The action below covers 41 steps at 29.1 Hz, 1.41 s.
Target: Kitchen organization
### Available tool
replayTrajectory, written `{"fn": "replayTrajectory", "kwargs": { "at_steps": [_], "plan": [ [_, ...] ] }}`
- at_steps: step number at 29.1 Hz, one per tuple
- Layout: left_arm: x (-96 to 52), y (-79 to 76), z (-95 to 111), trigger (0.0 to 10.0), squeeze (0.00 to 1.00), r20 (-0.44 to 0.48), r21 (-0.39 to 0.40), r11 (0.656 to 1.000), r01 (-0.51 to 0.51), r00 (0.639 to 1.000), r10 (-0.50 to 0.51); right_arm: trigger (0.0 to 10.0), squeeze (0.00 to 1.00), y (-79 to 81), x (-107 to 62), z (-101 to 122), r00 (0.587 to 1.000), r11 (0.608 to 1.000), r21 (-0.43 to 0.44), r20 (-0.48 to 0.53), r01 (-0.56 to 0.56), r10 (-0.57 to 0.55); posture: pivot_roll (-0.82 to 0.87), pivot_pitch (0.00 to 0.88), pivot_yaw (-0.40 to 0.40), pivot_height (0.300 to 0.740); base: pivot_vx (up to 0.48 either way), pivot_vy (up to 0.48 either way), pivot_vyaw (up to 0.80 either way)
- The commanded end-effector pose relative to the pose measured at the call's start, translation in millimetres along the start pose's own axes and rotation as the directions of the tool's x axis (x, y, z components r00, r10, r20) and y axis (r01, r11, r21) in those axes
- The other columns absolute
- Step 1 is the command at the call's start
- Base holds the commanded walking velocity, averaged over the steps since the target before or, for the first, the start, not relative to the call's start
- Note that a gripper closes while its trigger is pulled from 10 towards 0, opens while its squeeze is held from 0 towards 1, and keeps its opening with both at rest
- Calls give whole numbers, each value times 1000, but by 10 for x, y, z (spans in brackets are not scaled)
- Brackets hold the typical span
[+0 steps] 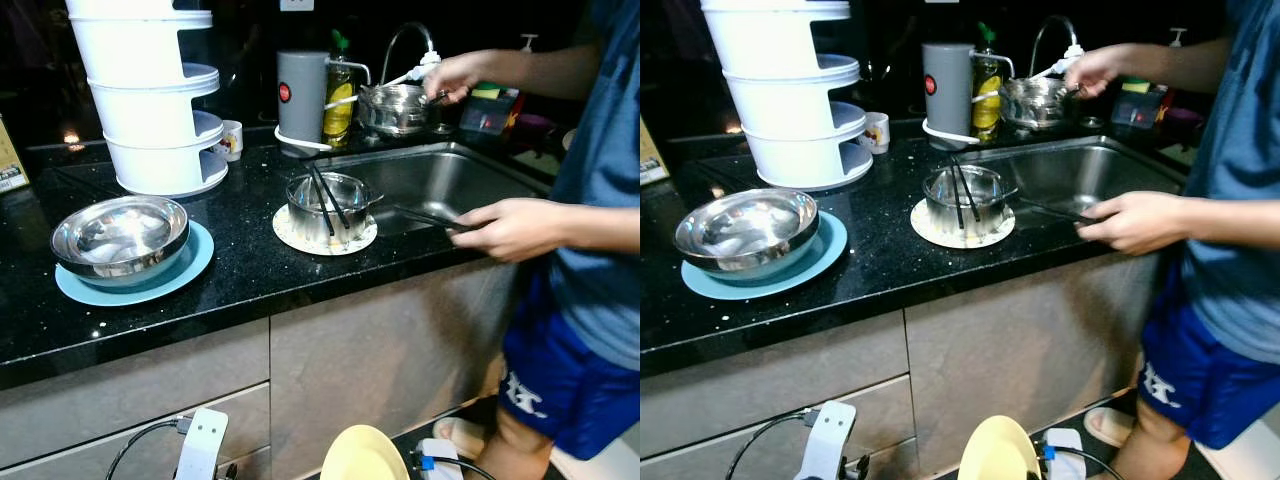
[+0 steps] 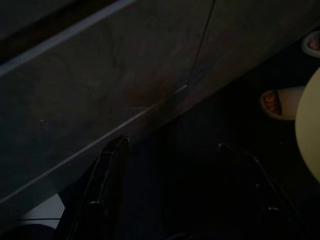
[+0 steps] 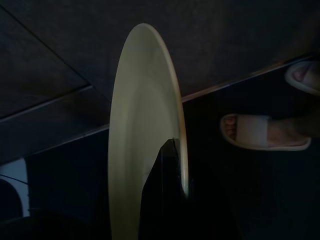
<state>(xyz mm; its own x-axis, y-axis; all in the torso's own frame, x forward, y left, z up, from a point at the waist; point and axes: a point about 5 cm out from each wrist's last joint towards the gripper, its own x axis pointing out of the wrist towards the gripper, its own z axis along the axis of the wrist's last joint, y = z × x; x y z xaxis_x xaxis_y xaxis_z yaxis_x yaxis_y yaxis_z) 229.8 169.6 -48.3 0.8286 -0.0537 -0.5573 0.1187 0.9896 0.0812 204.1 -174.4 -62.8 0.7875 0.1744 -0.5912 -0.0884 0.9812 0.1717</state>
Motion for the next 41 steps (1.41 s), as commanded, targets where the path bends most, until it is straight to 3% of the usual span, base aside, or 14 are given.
{"fn": "replayTrajectory", "kwargs": {
  "at_steps": [1, 5, 10, 14, 18, 21, 24, 27, 31, 38, 40, 41],
  "plan": [
    [-40, -16, -84, 10000, 0, -16, -6, 1000, -4, 1000, 4, 10000, 0, -83, -52, -89, 999, 1000, -16, -47, 26, -27, -31, 46, -83, 740, 0, 0, 0],
    [-68, -35, -133, 10000, 0, -23, 8, 1000, 0, 1000, 0, 10000, 0, -126, -65, -100, 997, 999, -6, -57, 49, -49, -22, 64, -95, 740, 0, 0, 0],
    [-81, 46, -137, 10000, 0, -19, 18, 999, -36, 999, 37, 10000, 0, -30, -55, -153, 997, 1000, 5, -74, 25, -25, -2, 109, -111, 740, 0, 0, 0],
    [-125, 108, -199, 10000, 0, -27, 35, 999, -39, 999, 40, 10000, 0, 103, -45, -206, 997, 1000, -2, -80, -5, 5, -13, 164, -76, 740, 0, 0, 0],
    [-154, 62, -235, 10000, 0, -23, 40, 999, -20, 1000, 21, 10000, 0, 118, -53, -210, 997, 1000, -15, -70, -15, 14, 5, 190, -61, 740, 0, 0, 0],
    [-156, 11, -213, 10000, 0, -1, 61, 998, 6, 1000, -6, 10000, 0, 100, -67, -232, 997, 1000, -1, -74, 4, -4, 14, 202, -55, 740, 0, 0, 0],
    [-158, 16, -110, 10000, 0, 69, 28, 999, 16, 997, -18, 10000, 0, 125, -59, -226, 998, 1000, 1, -67, 3, -2, -8, 196, -47, 740, 0, 0, 0],
    [-214, 18, 38, 10000, 0, 189, -11, 999, 47, 981, -44, 10000, 0, 114, -42, -181, 998, 1000, -18, -59, -11, 10, -9, 179, -58, 740, 0, 0, 0],
    [-240, -57, 39, 10000, 0, 196, -32, 993, 115, 975, -106, 10000, 0, 21, -60, -164, 998, 999, -36, -65, 0, -2, -12, 166, -74, 740, 0, 0, 0],
    [-241, -77, 50, 10000, 0, 179, 25, 986, 163, 970, -165, 10000, 0, -28, -81, -186, 996, 998, -59, -88, -4, -1, -12, 152, -116, 740, 0, 0, 0],
    [-270, -40, 119, 10000, 0, 202, 106, 975, 196, 956, -214, 10000, 0, -54, -77, -160, 996, 998, -70, -84, -3, -3, -28, 144, -115, 740, 0, 0, 0],
    [-270, -40, 119, 10000, 0, 202, 106, 975, 196, 956, -214, 10000, 0, -54, -77, -160, 996, 998, -70, -84, -3, -3, -28, 144, -115, 740, 0, 0, 0]
  ]
}}
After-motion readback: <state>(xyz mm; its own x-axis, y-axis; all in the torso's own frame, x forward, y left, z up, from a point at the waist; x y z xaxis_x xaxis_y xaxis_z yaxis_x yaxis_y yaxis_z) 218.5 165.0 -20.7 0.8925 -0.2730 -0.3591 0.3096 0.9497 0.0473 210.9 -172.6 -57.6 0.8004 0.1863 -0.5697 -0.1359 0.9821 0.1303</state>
